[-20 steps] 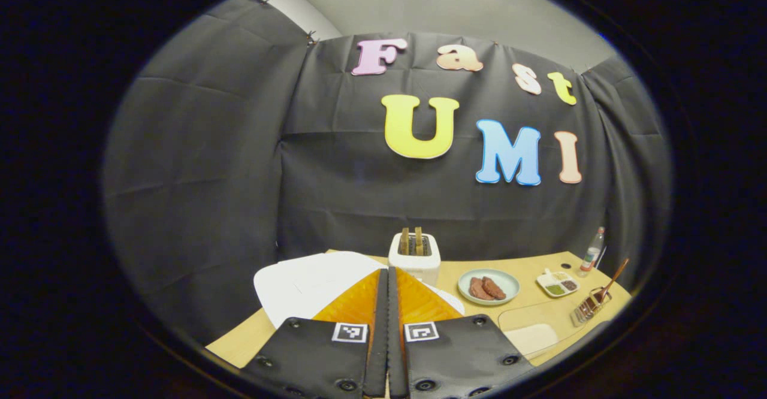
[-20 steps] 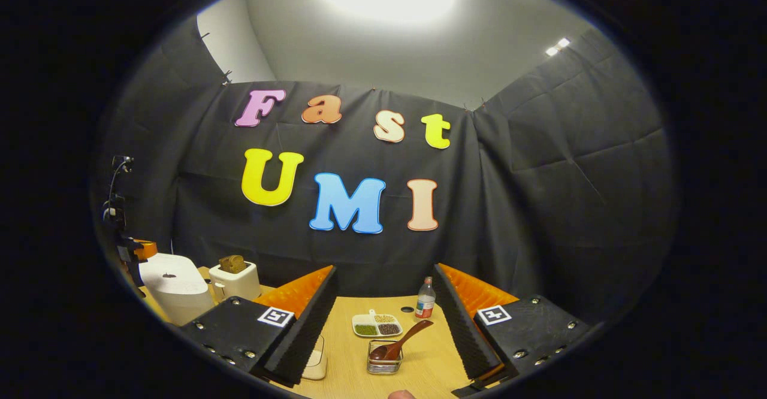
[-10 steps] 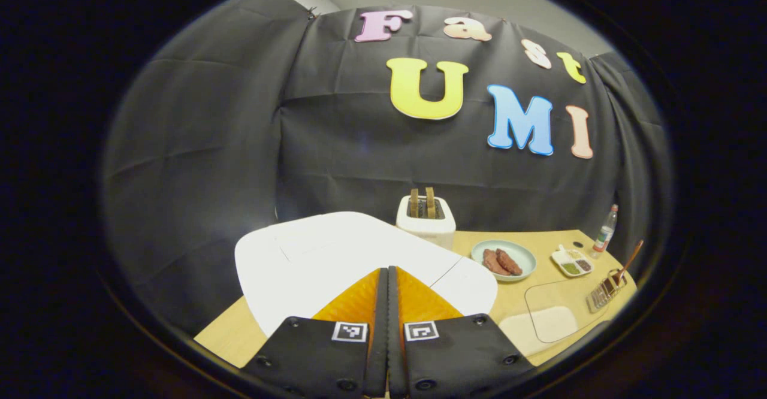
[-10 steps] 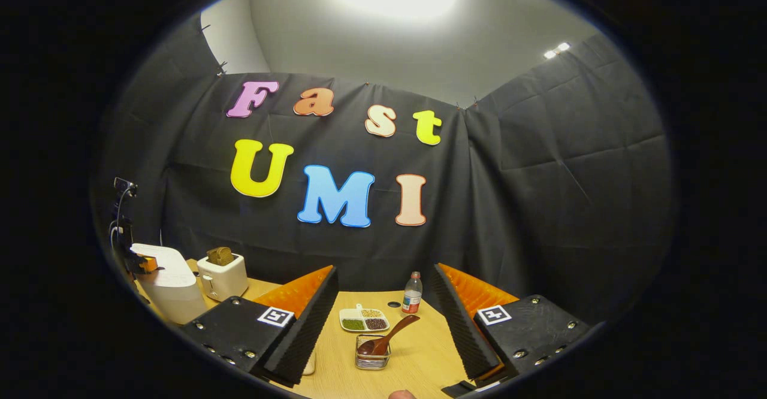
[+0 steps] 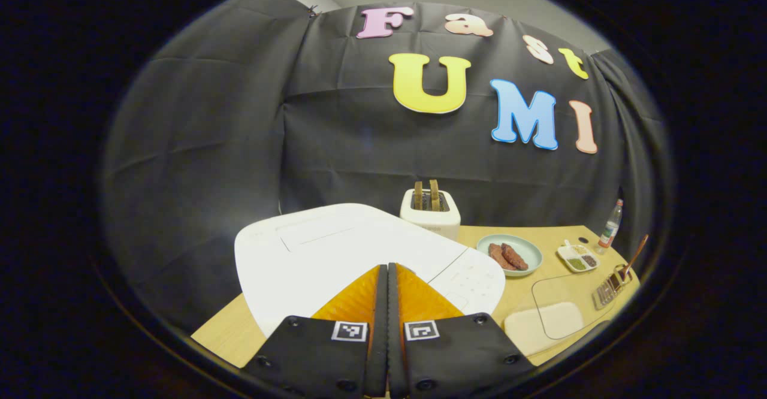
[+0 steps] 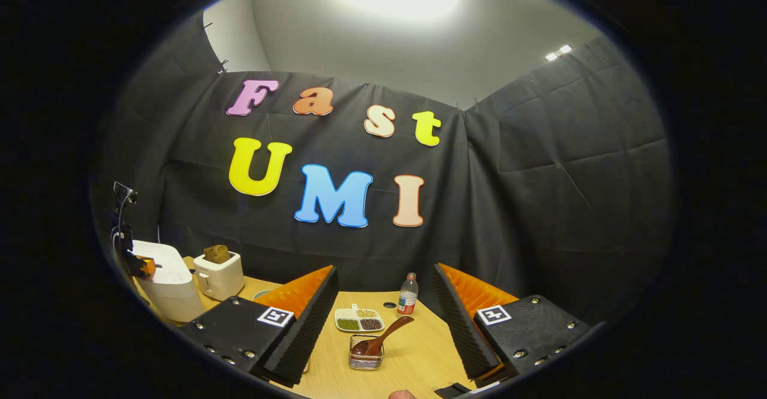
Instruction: Close the left gripper, press the button to open the rice cooker; take a wooden spoon from the chopstick holder with the right hand, scoop a spoonful of rice and pour it into the rice cooker, then put the wooden spoon back into the chopstick holder.
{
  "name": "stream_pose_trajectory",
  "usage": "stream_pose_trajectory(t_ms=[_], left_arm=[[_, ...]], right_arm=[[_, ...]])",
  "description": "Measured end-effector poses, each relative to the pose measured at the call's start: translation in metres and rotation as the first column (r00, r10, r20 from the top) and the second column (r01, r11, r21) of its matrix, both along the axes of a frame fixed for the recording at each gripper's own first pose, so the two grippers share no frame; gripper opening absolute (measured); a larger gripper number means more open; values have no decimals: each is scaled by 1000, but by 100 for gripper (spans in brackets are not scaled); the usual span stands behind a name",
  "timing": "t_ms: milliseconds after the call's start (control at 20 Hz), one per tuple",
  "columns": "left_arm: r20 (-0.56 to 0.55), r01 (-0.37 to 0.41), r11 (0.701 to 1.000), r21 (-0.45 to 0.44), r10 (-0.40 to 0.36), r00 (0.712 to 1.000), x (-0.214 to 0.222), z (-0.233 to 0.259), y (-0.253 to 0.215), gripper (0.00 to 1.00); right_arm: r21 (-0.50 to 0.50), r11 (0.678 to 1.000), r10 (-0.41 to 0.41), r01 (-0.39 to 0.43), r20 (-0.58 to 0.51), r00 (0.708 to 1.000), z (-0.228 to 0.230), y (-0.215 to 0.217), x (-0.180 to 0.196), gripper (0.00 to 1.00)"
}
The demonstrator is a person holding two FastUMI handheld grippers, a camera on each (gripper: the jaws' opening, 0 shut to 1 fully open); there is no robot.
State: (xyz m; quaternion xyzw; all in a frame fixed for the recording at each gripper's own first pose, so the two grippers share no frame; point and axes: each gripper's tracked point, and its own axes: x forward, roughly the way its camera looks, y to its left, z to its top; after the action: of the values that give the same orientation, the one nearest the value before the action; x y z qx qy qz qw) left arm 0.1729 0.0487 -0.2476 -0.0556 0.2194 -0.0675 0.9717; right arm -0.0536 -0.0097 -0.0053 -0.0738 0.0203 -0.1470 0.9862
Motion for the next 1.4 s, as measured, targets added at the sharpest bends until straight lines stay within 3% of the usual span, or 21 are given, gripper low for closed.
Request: stream_pose_trajectory(t_ms=[150,650,1150,1350,1400], left_arm=[[0,-9,1000,18,9,1000,2,8,0,9],[196,-126,991,47,114,974,13,114,24,9],[377,-90,996,-3,85,922,-54,224,-29,11],[432,-72,997,16,58,900,-88,251,-53,98],[445,-78,997,26,58,894,-97,257,-57,99]], right_arm=[[1,1000,14,-14,4,1000,1,-4,1,96],[37,998,48,-49,38,998,6,-31,10,96],[89,990,108,-111,40,993,-7,-61,37,96],[110,985,129,-131,29,991,-19,-74,56,96],[115,985,129,-130,16,991,-25,-78,61,96]])
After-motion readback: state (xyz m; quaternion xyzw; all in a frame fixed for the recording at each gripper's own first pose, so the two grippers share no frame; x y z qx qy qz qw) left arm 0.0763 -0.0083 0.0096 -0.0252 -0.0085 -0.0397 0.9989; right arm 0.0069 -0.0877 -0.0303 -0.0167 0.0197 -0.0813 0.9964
